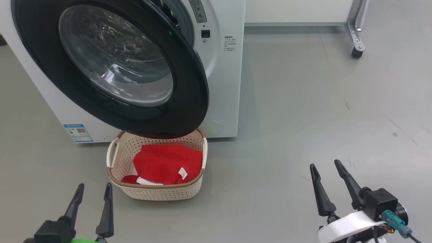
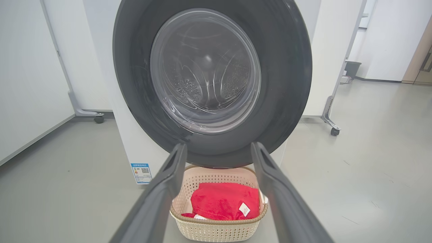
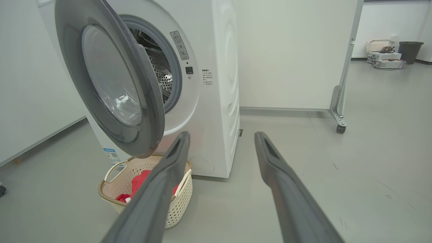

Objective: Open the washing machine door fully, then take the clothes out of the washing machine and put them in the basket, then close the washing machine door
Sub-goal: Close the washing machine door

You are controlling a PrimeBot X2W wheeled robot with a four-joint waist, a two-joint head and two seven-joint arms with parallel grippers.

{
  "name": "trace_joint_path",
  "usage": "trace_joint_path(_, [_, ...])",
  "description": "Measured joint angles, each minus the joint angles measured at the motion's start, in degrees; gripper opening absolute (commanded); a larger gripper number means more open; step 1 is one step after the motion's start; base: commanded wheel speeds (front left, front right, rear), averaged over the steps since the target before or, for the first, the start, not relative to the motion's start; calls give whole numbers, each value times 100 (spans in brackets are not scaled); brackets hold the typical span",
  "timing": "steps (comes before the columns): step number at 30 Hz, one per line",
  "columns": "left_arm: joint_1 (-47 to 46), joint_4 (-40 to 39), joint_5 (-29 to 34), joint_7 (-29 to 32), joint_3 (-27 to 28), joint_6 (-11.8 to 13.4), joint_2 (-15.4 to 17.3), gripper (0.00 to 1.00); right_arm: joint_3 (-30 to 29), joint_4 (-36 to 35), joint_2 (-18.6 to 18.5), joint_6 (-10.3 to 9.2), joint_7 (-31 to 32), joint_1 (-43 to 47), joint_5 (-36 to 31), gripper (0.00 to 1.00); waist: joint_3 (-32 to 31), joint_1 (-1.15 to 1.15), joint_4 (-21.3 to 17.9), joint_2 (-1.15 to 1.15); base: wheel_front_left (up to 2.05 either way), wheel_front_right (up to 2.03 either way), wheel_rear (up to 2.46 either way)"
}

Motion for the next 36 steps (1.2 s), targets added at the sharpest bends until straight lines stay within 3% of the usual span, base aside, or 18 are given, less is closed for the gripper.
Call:
trace_joint_path(25, [75,-1,204,0,199,-250,-180,100,48,51,1,0,-3,-7,-2,100,46,0,18,0,0,0,0])
trace_joint_path(26, [76,-1,226,0,199,-252,-187,100,55,49,1,0,-4,-8,-2,64,50,0,20,0,0,0,0])
trace_joint_path(27, [76,-1,249,0,192,-270,-187,100,57,42,1,0,-11,-8,-2,11,59,0,22,0,0,0,0])
trace_joint_path(28, [76,-1,287,0,181,-296,-187,100,60,25,-2,1,-11,-9,-2,0,75,0,27,0,0,0,0])
trace_joint_path(36, [70,-55,434,0,155,-350,-187,100,200,-113,-156,69,-21,-195,-122,0,290,0,110,0,0,0,0])
